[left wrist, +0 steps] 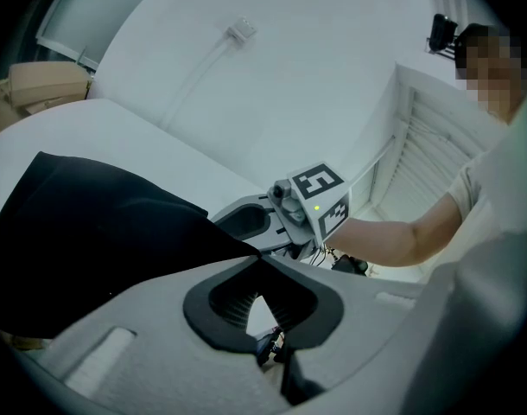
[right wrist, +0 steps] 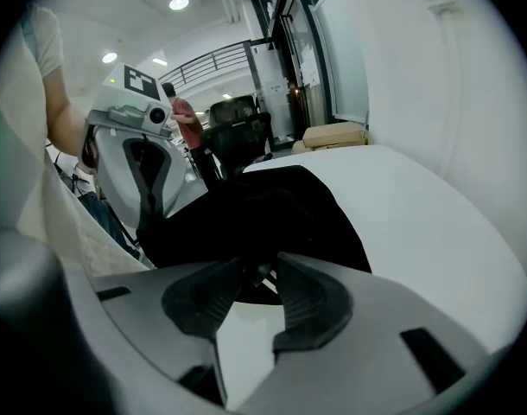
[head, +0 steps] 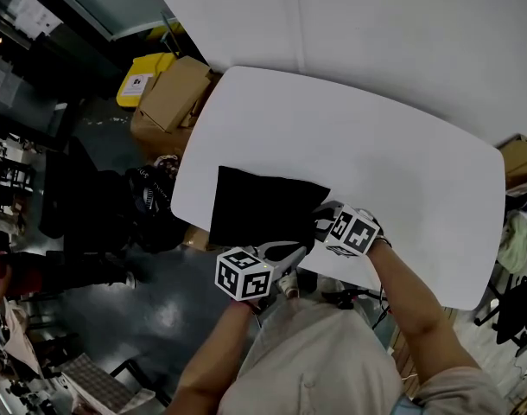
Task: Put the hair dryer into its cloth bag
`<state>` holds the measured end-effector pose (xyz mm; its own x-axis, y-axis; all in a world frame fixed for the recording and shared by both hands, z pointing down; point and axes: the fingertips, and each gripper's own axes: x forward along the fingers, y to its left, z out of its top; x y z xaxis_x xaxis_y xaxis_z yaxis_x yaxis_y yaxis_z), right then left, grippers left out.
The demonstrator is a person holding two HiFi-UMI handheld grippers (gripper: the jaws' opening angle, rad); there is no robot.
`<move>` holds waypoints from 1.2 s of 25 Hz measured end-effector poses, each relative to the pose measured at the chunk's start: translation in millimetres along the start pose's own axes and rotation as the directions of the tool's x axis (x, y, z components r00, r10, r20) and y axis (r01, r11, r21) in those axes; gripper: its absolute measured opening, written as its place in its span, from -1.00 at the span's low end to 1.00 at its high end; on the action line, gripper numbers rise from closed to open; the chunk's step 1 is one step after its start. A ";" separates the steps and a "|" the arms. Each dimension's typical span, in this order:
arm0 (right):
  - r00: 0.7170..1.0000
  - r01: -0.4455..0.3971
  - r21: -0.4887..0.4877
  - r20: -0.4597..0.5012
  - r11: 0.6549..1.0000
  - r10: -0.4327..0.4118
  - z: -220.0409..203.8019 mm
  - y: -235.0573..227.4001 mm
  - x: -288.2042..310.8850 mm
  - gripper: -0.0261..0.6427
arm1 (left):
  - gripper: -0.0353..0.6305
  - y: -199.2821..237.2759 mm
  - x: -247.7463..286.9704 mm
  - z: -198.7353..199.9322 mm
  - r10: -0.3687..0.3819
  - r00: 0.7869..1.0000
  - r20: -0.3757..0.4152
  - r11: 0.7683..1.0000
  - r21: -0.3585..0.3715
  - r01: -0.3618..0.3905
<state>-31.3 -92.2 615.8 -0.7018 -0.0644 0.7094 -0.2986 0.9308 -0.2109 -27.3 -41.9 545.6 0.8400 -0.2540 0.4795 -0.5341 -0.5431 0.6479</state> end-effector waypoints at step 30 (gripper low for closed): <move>0.989 0.134 0.022 -0.066 0.991 -0.133 -34.8 -28.4 -25.0 -0.30 | -0.84 15.9 0.7 -11.8 0.011 1.000 -0.020 1.000 -0.023 -0.012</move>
<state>17.3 -104.5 627.5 -0.6117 -0.1635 0.7740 -0.4046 0.9054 -0.1285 -36.4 -41.2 563.3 0.8319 -0.2441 0.4984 -0.5458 -0.5218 0.6556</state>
